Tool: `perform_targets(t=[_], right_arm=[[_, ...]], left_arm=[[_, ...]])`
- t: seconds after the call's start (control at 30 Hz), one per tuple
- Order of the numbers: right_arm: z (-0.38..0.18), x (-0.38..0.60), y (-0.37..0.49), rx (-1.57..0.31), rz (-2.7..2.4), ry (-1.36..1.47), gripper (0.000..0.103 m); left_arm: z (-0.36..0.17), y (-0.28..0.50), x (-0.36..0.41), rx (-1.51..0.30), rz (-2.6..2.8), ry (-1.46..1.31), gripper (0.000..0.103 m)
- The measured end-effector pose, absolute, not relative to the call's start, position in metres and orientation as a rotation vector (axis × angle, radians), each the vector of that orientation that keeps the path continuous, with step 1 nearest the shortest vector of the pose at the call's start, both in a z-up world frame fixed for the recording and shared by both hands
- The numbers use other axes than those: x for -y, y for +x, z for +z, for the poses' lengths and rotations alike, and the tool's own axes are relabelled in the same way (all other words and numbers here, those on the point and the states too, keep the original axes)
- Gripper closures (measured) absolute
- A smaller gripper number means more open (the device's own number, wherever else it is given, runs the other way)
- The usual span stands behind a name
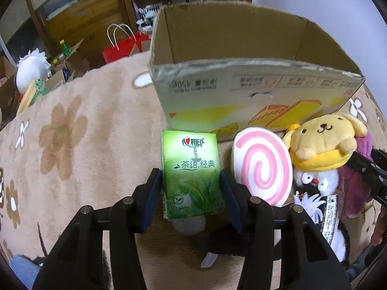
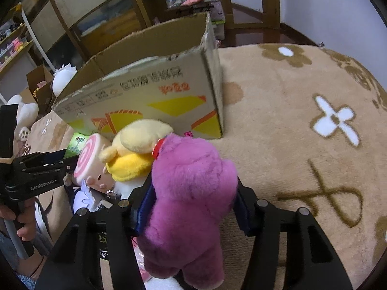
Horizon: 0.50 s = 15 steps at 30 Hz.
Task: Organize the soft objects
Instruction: 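Close the left tool on the green carton while the right tool grasps the pink bear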
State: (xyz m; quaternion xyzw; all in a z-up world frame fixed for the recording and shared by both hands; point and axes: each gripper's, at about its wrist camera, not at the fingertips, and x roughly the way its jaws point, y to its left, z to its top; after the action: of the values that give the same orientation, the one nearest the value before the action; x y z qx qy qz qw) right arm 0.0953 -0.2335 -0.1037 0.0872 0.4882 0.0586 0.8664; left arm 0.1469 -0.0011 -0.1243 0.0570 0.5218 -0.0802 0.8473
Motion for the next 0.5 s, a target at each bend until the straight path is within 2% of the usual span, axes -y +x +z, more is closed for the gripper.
perform_targets(t=[0.23, 0.5], right_arm=[[-0.077, 0.234, 0.088, -0.936, 0.114, 0.178, 0.043], [-0.038, 0.231, 0.077, -0.817, 0.108, 0.153, 0.043]], left_arm=[[-0.093, 0.132, -0.004, -0.98, -0.161, 0.116, 0.055], [-0.032, 0.1, -0.006, -0.785, -0.187, 0.126, 0.055]])
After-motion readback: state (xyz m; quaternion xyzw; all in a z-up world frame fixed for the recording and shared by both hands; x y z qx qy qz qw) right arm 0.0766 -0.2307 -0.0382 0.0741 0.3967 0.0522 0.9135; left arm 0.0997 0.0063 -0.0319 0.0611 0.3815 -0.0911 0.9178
